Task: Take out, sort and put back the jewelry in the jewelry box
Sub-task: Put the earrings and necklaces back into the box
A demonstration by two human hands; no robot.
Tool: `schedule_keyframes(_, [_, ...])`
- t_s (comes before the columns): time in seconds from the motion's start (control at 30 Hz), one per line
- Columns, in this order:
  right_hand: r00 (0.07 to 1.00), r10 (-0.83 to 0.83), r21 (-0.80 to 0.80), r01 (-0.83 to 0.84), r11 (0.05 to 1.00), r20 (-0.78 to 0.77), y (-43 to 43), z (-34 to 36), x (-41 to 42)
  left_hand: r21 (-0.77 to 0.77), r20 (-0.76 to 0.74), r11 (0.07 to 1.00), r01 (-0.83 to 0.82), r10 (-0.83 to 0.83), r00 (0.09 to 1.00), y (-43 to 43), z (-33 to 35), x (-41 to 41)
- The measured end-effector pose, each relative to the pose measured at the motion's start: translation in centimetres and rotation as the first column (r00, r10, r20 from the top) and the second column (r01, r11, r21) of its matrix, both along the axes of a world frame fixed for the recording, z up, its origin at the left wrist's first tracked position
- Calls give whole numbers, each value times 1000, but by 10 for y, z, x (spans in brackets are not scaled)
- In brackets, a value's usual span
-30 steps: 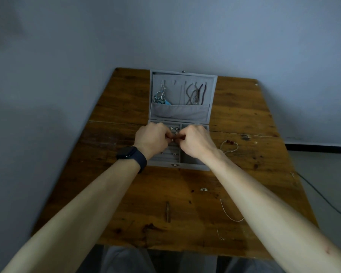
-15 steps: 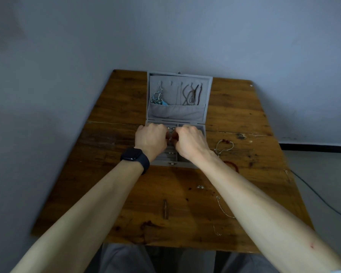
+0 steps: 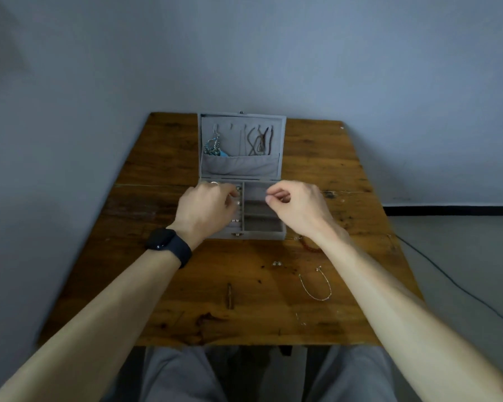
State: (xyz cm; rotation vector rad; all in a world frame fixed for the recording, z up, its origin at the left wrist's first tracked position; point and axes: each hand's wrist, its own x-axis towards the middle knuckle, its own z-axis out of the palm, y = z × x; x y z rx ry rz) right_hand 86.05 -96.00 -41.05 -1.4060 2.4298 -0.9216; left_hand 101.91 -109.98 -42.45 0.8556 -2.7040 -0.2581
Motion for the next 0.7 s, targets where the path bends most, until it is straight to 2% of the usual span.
schedule_keyframes(0.07, [998, -50, -45, 51, 998, 30, 30, 3, 2, 15, -102, 999, 33, -31, 994, 23, 4, 9])
schedule_keyframes(0.13, [995, -83, -75, 86, 993, 53, 62, -1, 7, 62, -137, 997, 48, -39, 990, 49, 5, 18])
schedule_keyframes(0.43, [981, -153, -62, 161, 985, 118, 179, -58, 47, 187, -71, 982, 33, -20, 997, 148, -56, 47])
schedule_keyframes(0.57, [983, -180, -30, 182, 983, 35, 206, -92, 71, 184, 18, 981, -64, 62, 998, 166, -84, 54])
schedule_keyframes(0.7, [972, -211, -40, 208, 977, -107, 216, -111, 87, 114, 134, 990, -82, 67, 989, 167, -97, 57])
